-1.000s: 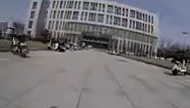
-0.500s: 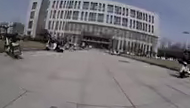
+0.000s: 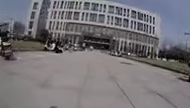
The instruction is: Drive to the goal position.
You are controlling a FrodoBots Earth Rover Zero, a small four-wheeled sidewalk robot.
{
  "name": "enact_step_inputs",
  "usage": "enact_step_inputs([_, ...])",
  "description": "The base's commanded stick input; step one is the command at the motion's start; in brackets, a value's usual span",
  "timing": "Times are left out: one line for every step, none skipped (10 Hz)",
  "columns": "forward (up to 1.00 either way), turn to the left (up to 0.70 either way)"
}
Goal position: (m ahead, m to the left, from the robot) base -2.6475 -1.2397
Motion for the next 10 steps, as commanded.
enact_step_inputs([0.85,-0.21])
enact_step_inputs([0.85,-0.17])
enact_step_inputs([0.85,-0.12])
enact_step_inputs([0.85,-0.08])
enact_step_inputs([0.85,-0.04])
enact_step_inputs([0.85,0.0])
enact_step_inputs([0.85,0.01])
enact_step_inputs([0.85,0.01])
enact_step_inputs([0.85,0.01])
enact_step_inputs([0.85,-0.02])
